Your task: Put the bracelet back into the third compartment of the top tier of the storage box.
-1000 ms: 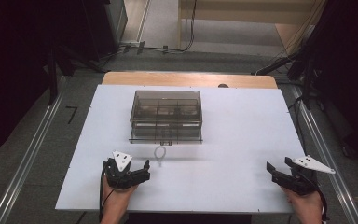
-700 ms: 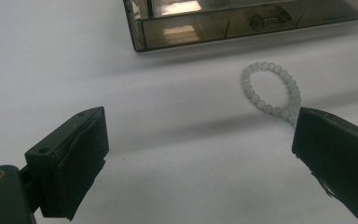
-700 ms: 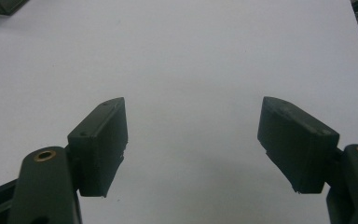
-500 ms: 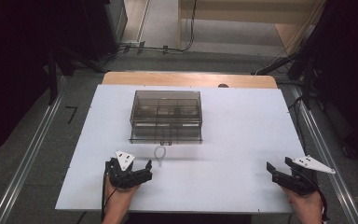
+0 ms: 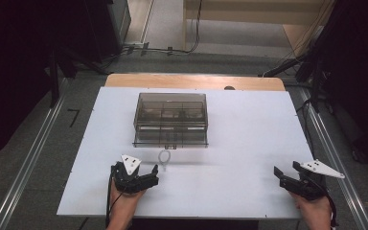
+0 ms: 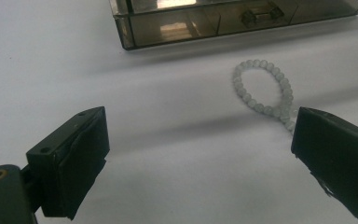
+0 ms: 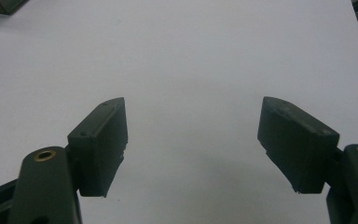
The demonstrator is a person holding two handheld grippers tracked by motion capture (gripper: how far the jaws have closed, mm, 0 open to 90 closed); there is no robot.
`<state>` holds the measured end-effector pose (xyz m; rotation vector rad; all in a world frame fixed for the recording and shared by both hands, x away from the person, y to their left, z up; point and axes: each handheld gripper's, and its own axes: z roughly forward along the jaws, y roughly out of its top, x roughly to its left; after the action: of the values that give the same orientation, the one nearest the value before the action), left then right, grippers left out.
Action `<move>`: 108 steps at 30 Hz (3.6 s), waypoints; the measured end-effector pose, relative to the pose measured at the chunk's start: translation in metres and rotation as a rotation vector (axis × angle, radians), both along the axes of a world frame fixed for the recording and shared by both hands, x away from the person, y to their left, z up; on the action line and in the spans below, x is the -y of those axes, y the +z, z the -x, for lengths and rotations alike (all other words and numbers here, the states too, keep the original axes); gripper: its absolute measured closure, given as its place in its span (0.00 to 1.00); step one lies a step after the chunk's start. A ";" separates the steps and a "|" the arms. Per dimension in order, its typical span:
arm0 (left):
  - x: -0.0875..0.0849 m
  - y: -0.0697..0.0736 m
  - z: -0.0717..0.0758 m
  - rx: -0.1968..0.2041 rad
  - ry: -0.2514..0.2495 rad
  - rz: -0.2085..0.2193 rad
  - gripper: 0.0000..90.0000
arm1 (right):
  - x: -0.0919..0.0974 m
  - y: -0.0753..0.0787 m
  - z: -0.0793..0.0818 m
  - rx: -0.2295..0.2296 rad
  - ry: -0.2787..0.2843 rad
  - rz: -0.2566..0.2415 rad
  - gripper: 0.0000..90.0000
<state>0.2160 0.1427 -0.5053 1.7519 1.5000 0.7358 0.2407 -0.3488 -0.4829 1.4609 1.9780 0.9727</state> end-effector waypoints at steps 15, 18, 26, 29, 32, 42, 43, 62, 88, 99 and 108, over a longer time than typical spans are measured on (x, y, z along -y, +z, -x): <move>0.009 -0.004 -0.004 -0.012 -0.018 -0.002 0.06 | 0.000 0.000 0.000 0.000 0.001 0.001 0.25; 0.011 -0.004 -0.004 -0.014 -0.023 -0.004 0.06 | 0.000 0.000 0.000 -0.001 0.000 0.000 0.25; 0.015 -0.005 -0.005 -0.021 -0.028 0.001 0.06 | 0.000 0.000 0.000 0.000 0.002 0.000 0.25; 0.016 -0.006 -0.006 -0.022 -0.032 0.004 0.06 | 0.000 0.000 0.000 0.000 0.002 -0.001 0.25; 0.017 -0.006 -0.006 -0.021 -0.034 0.009 0.07 | 0.000 0.000 0.000 -0.001 0.001 0.000 0.25; 0.021 -0.007 -0.007 -0.031 -0.050 0.013 0.08 | 0.000 0.000 0.000 -0.001 0.002 0.000 0.25; 0.021 -0.007 -0.007 -0.031 -0.050 0.013 0.08 | 0.000 0.000 0.000 -0.001 0.002 0.000 0.25; 0.027 -0.009 -0.009 -0.038 -0.069 0.015 0.15 | 0.001 0.000 0.000 -0.001 0.004 0.001 0.25; 0.032 -0.009 -0.013 -0.058 -0.109 0.001 0.52 | 0.000 0.000 0.000 -0.005 0.005 -0.001 0.25; 0.032 -0.009 -0.013 -0.055 -0.128 0.015 0.78 | 0.000 0.000 -0.001 -0.008 0.007 0.000 0.25; 0.033 -0.009 -0.014 -0.056 -0.138 0.010 0.94 | 0.000 0.000 -0.001 -0.010 0.007 0.001 0.25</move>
<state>0.2301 0.1101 -0.5147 1.8608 1.4005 0.6131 0.2414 -0.3489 -0.4831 1.4619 1.9914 0.9694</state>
